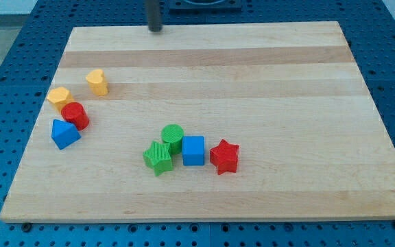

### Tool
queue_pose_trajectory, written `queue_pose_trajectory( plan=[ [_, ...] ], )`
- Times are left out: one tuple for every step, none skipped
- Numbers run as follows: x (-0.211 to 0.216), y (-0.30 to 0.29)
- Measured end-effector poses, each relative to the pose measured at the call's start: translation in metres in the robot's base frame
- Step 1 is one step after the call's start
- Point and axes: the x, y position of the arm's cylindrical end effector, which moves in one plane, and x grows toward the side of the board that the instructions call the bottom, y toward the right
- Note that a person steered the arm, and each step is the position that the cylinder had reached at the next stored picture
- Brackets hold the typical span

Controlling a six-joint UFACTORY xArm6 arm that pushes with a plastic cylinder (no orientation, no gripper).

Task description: Push the yellow heart into the green star

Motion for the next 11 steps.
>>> queue_pose_trajectory(
  plan=[
    [0.054,-0.054],
    [0.120,-0.082],
    [0.162,-0.062],
    [0.195,-0.036],
    [0.205,-0.034],
    [0.205,-0.034],
    [0.205,-0.036],
    [0.205,-0.054],
    [0.211,-0.075],
    [0.251,0.007],
    [0.280,0.049]
  ],
)
